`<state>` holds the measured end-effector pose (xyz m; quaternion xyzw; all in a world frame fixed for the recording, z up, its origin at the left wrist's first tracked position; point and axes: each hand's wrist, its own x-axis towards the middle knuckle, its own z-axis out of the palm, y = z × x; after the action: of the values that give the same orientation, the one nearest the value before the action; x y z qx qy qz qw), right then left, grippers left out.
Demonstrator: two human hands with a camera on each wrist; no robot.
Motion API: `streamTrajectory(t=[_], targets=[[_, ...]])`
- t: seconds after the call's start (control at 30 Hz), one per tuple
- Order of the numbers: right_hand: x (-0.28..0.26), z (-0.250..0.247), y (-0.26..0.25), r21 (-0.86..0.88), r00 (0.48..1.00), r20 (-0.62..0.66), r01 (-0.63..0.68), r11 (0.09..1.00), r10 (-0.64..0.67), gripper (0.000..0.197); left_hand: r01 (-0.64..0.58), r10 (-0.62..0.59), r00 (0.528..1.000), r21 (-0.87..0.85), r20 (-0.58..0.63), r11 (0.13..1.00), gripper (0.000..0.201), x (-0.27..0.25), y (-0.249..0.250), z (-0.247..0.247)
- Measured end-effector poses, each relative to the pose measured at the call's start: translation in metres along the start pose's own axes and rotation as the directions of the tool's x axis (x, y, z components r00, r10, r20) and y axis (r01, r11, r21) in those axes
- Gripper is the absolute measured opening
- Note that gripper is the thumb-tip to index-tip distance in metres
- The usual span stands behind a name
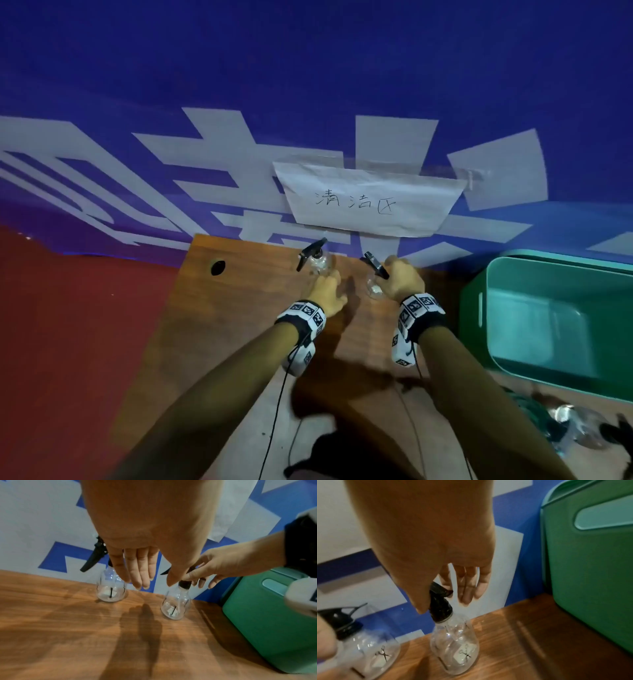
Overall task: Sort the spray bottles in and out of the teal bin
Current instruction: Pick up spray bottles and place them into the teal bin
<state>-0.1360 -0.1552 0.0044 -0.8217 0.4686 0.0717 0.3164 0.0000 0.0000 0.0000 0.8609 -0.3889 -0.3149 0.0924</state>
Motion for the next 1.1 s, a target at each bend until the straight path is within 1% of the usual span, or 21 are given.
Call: streamTrajectory(t=[0.1, 0.17, 0.23, 0.27, 0.33, 0.37, 0.47, 0.63, 0.7, 0.77, 0.83, 0.9, 1.0, 1.1], targets=[[0.003, -0.003, 0.002, -0.147, 0.998, 0.048, 0.034, 0.989, -0.027, 0.03, 0.018, -0.015, 0.994, -0.028, 0.109, 0.999, 0.035, 0.005, 0.008, 0.008], [0.001, -0.003, 0.004, -0.168, 0.995, 0.066, 0.086, 0.982, -0.076, 0.022, 0.02, -0.009, 0.988, -0.069, 0.153, 0.997, 0.039, 0.008, 0.015, 0.014], [-0.001, -0.002, 0.009, -0.155, 0.988, 0.063, 0.147, 0.977, -0.138, 0.018, 0.031, -0.015, 0.988, -0.104, 0.153, 0.994, 0.048, 0.011, 0.021, 0.021], [-0.002, -0.002, 0.011, -0.171, 0.985, 0.057, 0.168, 0.971, -0.161, 0.02, 0.038, -0.022, 0.99, -0.114, 0.142, 0.993, 0.054, 0.011, 0.024, 0.024], [-0.004, -0.002, 0.013, -0.202, 0.984, 0.059, 0.179, 0.963, -0.17, 0.022, 0.057, -0.039, 0.99, -0.133, 0.132, 0.99, 0.065, 0.012, 0.029, 0.033], [-0.006, -0.001, 0.014, -0.21, 0.983, 0.075, 0.181, 0.961, -0.169, 0.022, 0.055, -0.036, 0.991, -0.147, 0.129, 0.988, 0.065, 0.011, 0.03, 0.036], [-0.009, 0.003, 0.013, -0.24, 0.974, 0.13, 0.215, 0.947, -0.188, 0.021, 0.043, -0.017, 0.991, -0.191, 0.131, 0.981, 0.057, 0.012, 0.032, 0.043], [-0.017, 0.009, 0.006, -0.282, 0.945, 0.232, 0.292, 0.914, -0.23, 0.04, 0.019, 0.007, 0.991, -0.191, 0.132, 0.981, 0.052, 0.015, 0.022, 0.06], [-0.019, 0.012, 0.002, -0.297, 0.937, 0.243, 0.319, 0.9, -0.252, 0.039, 0.025, -0.001, 0.994, -0.224, 0.105, 0.974, 0.05, 0.014, 0.019, 0.062], [-0.023, 0.015, -0.002, -0.274, 0.919, 0.251, 0.367, 0.889, -0.303, 0.035, 0.046, -0.022, 0.994, -0.236, 0.107, 0.971, 0.037, 0.017, 0.015, 0.067], [-0.027, 0.018, -0.006, -0.252, 0.905, 0.253, 0.404, 0.88, -0.343, 0.034, 0.053, -0.031, 0.994, -0.218, 0.102, 0.975, 0.024, 0.015, 0.014, 0.066], [-0.028, 0.02, -0.009, -0.237, 0.889, 0.263, 0.437, 0.868, -0.376, 0.03, 0.052, -0.037, 0.995, -0.166, 0.09, 0.985, 0.014, 0.011, 0.015, 0.063], [-0.027, 0.023, -0.013, -0.231, 0.867, 0.269, 0.482, 0.845, -0.42, 0.029, 0.049, -0.043, 0.997, -0.118, 0.059, 0.992, 0.018, 0.006, 0.017, 0.058], [-0.027, 0.023, -0.017, -0.255, 0.873, 0.27, 0.471, 0.845, -0.405, 0.035, 0.045, -0.042, 0.998, -0.065, 0.056, 0.997, 0.014, 0.004, 0.015, 0.059]])
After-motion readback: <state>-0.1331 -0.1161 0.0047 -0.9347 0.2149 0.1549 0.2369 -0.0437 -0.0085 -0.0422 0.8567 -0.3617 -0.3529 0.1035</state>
